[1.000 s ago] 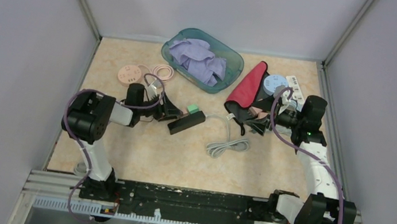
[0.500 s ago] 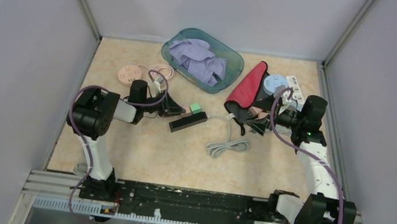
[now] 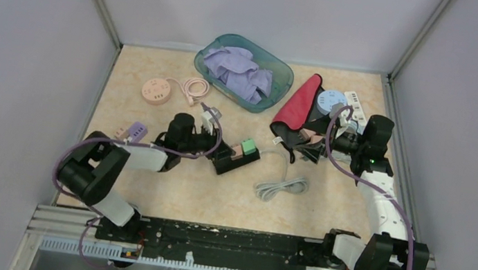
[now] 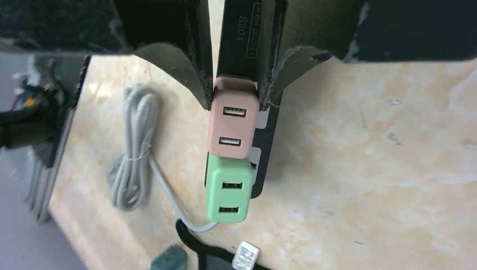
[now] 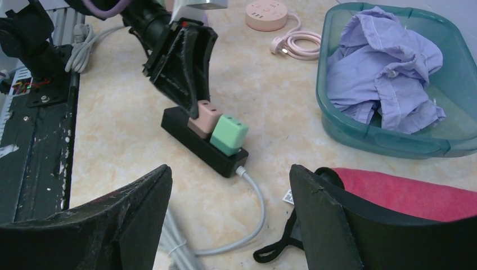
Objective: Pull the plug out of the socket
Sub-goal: Place the socket at the center of the board.
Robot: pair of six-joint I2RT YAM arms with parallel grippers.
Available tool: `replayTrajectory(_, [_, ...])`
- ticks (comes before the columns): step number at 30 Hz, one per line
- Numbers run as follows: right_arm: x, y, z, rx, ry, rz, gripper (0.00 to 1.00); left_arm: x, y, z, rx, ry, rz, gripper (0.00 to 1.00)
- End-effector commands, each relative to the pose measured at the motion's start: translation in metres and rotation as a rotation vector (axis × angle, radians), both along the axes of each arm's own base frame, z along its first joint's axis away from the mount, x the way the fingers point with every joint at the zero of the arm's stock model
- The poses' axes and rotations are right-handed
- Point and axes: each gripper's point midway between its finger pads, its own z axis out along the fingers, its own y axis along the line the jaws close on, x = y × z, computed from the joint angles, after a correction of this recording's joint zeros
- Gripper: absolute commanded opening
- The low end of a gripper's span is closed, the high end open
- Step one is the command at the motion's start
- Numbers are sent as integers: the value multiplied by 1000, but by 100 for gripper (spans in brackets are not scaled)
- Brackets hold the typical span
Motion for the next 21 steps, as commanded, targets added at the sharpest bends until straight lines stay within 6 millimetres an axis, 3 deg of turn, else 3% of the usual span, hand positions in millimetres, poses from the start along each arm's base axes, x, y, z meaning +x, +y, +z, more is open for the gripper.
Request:
replayTrajectory(1, [-1,1,6,5,-42,27,77,-6,7,-6,157,-222,32,12])
replayTrajectory(8, [-8,9,-5,1,-39,82,77,-31,5,-1,292,-377,-45,12])
replayTrajectory(14, [-30,34,-33,-78,-110,235,82,-60,3,-19,310,-397,-149,11])
replayTrajectory(21, [-56,68,-71,-188,-198,416,87,-82,1,-27,286,-450,-212,10])
